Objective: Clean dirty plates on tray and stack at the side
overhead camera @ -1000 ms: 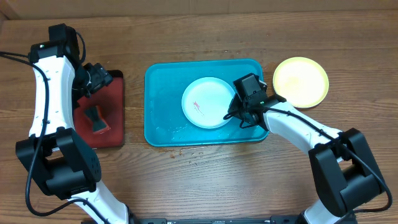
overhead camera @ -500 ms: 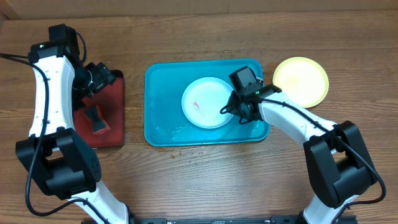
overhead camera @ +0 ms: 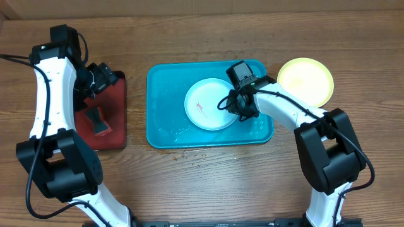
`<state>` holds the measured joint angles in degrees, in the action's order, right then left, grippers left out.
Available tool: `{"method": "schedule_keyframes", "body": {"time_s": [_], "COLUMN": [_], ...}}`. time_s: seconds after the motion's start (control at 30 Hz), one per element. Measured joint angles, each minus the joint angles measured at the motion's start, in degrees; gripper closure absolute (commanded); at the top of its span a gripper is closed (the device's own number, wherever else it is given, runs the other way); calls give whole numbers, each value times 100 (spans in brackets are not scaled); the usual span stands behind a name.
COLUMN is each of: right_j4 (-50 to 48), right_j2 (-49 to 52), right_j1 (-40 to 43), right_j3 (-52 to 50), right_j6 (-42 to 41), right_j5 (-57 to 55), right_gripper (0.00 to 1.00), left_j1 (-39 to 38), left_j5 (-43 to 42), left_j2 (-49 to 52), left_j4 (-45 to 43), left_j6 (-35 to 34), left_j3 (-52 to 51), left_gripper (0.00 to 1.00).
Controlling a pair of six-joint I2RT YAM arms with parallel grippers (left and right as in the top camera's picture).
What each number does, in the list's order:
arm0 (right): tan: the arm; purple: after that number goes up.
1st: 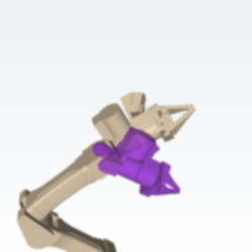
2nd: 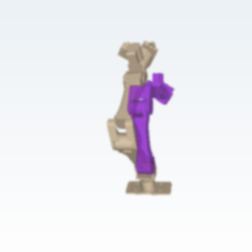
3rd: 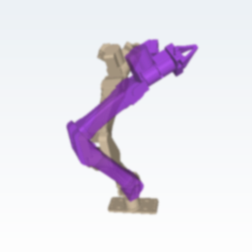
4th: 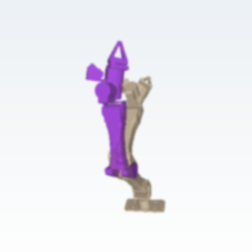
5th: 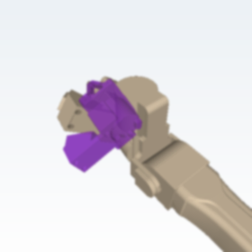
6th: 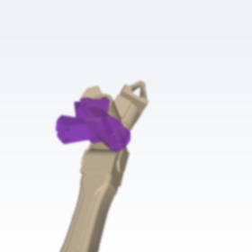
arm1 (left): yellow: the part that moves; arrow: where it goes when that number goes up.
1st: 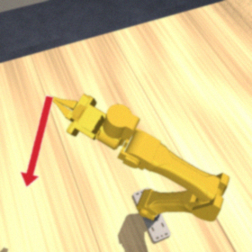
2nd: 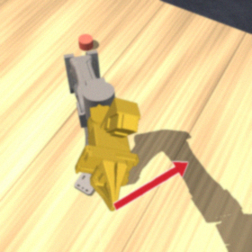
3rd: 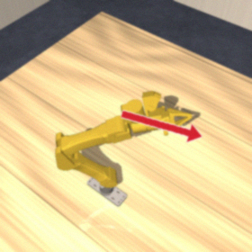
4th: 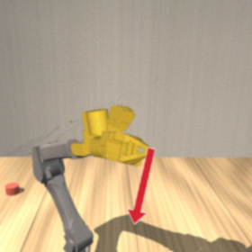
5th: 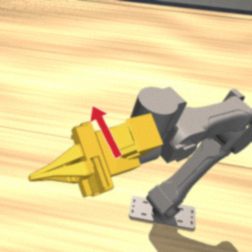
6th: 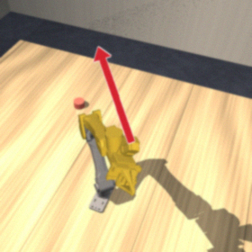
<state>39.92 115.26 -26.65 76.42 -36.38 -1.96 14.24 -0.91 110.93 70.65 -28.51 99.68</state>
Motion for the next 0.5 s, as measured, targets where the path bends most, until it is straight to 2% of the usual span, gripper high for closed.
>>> {"method": "schedule_keyframes", "body": {"time_s": [0.17, 0.2, 0.23, 0.27, 0.3, 0.33, 0.43, 0.5], "right_j4": [-26, -35, -46, -61, -87, -87, -90, -94], "right_j2": [48, 52, 52, 52, 52, 55, 68, 68], "right_j1": [0, 0, 0, 0, -2, 0, 0, 0], "right_j3": [68, 72, 72, 74, 76, 79, 79, 79], "right_j6": [-151, -243, -293, -345, -365, -382, -483, -533], "right_j5": [-15, -20, -26, -22, -44, -50, -160, -258], "right_gripper": [59, 58, 51, 58, 65, 67, 62, 58], "left_j1": [0, 0, 0, 0, 0, 0, 2, 31], "left_j5": [-2, 0, 11, 33, 79, 129, 308, 376], "left_j2": [0, 0, 0, 0, 0, 0, 0, 0], "left_j4": [-4, -9, -11, -17, -28, -42, -142, -223], "left_j6": [-24, -17, -4, 2, 7, 11, -52, -103], "left_j3": [-2, -7, -9, -13, -31, -48, -214, -411], "left_gripper": [64, 68, 69, 66, 55, 50, 42, 14]}}
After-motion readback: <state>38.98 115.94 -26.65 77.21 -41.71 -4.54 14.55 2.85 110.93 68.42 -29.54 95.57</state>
